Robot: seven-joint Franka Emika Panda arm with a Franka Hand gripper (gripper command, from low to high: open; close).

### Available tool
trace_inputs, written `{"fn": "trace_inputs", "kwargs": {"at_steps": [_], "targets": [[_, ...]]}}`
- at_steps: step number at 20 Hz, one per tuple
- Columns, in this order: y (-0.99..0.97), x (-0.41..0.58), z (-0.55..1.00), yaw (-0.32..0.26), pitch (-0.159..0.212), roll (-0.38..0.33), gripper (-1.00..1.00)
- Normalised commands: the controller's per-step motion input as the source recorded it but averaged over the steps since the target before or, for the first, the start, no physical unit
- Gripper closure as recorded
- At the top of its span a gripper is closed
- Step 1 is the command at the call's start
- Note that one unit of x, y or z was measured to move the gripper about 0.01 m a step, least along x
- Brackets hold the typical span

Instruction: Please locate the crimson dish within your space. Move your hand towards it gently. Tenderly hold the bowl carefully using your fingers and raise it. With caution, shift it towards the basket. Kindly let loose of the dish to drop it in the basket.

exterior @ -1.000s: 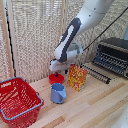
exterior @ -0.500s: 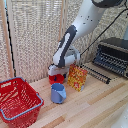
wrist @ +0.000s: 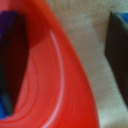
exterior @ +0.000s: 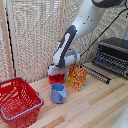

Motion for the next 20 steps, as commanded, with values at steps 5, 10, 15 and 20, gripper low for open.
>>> {"fn": "trace_inputs", "kwargs": {"at_steps": [5, 10, 15, 20], "targets": [[-0.19, 0.076, 0.42, 0.008, 0.003, 0.071, 1.00], [-0.18, 0.018, 0.50, 0.037, 0.005, 0.056, 1.00], [-0.17, 0.022, 0.62, 0.061, 0.058, 0.080, 1.00], [-0.12, 0.006, 0.82, 0.054, 0.111, 0.098, 1.00]]}}
